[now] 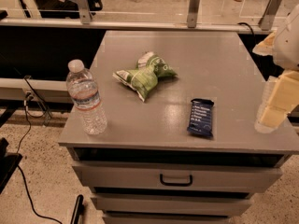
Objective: Move rxbar blueberry near green jalapeno chip bag
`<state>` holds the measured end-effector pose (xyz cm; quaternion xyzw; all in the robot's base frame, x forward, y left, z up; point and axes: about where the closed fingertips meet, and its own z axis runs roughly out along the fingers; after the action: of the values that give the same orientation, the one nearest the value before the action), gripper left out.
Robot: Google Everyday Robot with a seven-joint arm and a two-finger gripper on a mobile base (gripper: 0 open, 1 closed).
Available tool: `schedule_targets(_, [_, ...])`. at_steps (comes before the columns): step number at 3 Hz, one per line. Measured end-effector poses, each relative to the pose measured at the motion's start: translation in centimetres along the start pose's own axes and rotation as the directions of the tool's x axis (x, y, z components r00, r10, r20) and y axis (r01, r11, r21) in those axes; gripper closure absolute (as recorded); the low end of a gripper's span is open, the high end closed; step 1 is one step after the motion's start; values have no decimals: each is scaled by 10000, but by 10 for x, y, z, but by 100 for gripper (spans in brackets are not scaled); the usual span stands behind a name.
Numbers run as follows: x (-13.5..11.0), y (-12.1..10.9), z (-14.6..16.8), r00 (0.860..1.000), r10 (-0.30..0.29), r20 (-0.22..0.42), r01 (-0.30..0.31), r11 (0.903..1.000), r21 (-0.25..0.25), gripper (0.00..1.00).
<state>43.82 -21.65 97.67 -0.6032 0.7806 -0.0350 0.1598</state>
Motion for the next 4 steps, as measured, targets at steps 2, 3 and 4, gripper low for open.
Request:
schedule_targets(2, [-2, -1, 0, 9999, -167, -24, 167, 9999, -31, 0])
schedule_targets(3, [-8, -7, 23, 9987, -471, 195, 482, 9971, -592, 0])
schedule_targets(4, [-19, -15, 61, 9960, -731, 519, 786, 9903, -1147, 0])
